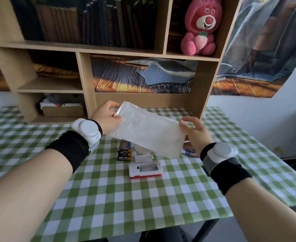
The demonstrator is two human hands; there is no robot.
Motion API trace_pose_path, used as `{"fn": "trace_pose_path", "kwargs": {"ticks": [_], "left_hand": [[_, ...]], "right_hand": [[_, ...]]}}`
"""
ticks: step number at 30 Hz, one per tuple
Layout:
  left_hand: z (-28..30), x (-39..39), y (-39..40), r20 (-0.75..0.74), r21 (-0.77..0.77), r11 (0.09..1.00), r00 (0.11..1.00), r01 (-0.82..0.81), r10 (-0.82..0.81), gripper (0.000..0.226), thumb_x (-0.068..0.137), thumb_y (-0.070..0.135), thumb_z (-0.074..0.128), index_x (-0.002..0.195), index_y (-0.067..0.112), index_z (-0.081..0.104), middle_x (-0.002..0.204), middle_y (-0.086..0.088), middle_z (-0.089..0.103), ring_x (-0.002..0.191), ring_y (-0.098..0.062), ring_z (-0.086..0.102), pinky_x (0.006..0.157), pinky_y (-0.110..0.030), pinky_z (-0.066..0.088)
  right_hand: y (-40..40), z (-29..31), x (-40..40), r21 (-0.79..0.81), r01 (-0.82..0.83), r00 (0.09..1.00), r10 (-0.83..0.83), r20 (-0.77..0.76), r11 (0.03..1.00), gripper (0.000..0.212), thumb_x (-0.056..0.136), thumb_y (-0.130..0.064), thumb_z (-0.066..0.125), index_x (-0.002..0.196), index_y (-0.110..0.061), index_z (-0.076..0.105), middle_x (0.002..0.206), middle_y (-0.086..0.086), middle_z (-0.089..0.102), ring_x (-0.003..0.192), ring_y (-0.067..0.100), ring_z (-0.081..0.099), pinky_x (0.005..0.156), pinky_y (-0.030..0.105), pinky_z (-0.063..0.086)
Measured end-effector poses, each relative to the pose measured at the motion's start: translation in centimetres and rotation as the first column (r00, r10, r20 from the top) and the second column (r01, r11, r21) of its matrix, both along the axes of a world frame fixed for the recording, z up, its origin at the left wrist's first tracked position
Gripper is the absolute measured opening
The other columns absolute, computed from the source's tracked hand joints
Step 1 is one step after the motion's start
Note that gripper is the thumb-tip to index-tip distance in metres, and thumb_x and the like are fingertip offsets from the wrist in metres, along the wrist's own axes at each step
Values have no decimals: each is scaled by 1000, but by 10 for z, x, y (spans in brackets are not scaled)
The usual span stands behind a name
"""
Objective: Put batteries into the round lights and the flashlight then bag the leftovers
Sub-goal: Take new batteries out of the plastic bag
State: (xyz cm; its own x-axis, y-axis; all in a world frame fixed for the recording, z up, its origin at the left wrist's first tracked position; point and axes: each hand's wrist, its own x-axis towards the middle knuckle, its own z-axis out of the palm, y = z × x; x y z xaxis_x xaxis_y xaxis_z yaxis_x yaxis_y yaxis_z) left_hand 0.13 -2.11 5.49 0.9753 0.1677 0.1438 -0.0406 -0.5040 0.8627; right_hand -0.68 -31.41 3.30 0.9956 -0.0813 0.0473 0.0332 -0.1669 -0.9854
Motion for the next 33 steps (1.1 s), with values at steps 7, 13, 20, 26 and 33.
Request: {"fn": "trace_pose_path", "kwargs": {"ticks": [7, 13, 20, 26, 33], "left_hand": [[8, -35, 82, 11, 181, 956, 972, -233, 235, 27, 90, 15, 52, 113, 29, 54, 102, 1, 64, 90, -22, 58, 63, -30, 43], [7, -53, 154, -17, 425, 848, 934, -317, 358, 43, 86, 6, 45, 119, 30, 57, 117, -9, 64, 97, -36, 61, 83, -42, 53], [-20, -51, 155, 39, 686, 652, 911, -324, 411, 51, 91, 21, 58, 139, 33, 47, 142, -6, 46, 131, -34, 37, 109, -47, 29], [-55, -59, 118, -273, 782, 622, 886, -22, 375, 48, 93, 57, 45, 129, 26, 55, 140, -9, 46, 131, -34, 35, 100, -49, 32], [-88, -66, 107, -496, 694, 676, 845, 248, 200, 72, 86, 69, 48, 145, 29, 37, 158, -4, 29, 144, -29, 26, 113, -49, 25]], "right_hand": [[90, -3, -6, -304, -402, 915, 395, -87, 864, 12, 88, -19, 71, 97, -17, 64, 71, 5, 73, 54, 18, 65, 56, 31, 56], [177, -7, -26, -347, -660, 749, 622, -229, 666, 21, 89, -27, 69, 103, -17, 57, 77, 3, 76, 63, 18, 69, 60, 33, 55], [216, -25, -29, -464, -763, 624, 698, -350, 449, 26, 86, -40, 69, 91, -15, 65, 83, -7, 77, 87, 16, 72, 68, 26, 51], [214, -37, -23, -452, -748, 645, 692, -322, 486, 23, 91, -33, 64, 92, -11, 66, 83, -3, 77, 80, 14, 72, 61, 20, 48], [205, -43, -17, -415, -675, 728, 643, -238, 610, 18, 93, -33, 63, 86, -16, 64, 82, -1, 77, 69, 5, 69, 58, 15, 45]]}}
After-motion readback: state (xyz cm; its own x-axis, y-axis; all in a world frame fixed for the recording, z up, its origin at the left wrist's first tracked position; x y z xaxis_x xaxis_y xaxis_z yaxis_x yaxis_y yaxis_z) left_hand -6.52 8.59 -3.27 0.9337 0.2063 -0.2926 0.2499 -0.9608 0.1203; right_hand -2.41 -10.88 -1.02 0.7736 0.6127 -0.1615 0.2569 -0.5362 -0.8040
